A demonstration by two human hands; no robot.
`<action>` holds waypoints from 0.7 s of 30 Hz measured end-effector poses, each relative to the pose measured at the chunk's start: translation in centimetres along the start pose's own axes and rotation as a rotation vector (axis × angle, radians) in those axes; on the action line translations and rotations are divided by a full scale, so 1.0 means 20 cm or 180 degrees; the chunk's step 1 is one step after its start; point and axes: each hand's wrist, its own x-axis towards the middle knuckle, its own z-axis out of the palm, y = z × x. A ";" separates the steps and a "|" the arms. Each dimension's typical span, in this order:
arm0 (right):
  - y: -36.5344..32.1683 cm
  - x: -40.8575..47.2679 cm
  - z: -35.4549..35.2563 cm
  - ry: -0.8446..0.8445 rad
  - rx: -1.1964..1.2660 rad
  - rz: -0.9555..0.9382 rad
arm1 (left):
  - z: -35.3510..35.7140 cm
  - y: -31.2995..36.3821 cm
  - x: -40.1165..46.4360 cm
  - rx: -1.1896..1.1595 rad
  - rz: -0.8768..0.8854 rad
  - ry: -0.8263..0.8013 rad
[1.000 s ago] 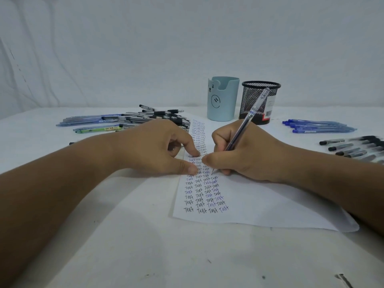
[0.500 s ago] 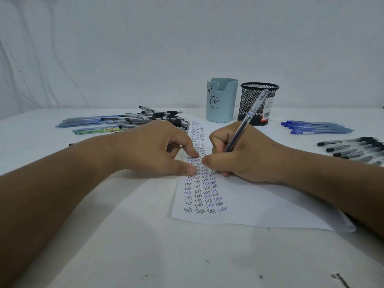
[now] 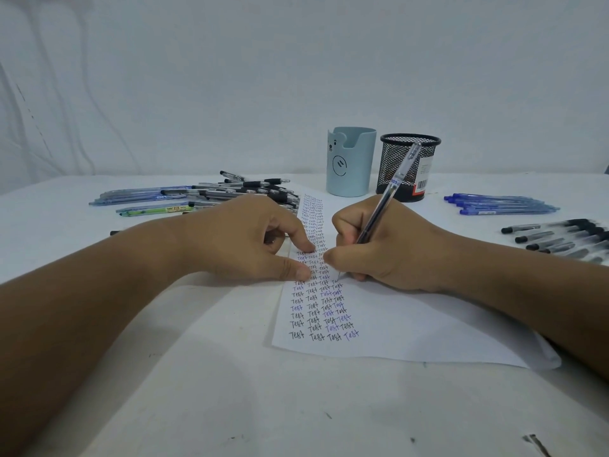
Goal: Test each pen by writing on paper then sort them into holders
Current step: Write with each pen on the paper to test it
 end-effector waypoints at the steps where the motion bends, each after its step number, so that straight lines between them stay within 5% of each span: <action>1: 0.00 0.00 0.00 0.0002 0.0002 -0.0004 | 0.00 0.00 0.00 -0.0008 -0.0012 -0.0002; 21: 0.00 0.01 0.00 0.0052 -0.0056 0.0014 | 0.00 0.01 0.00 -0.0021 -0.0066 0.0008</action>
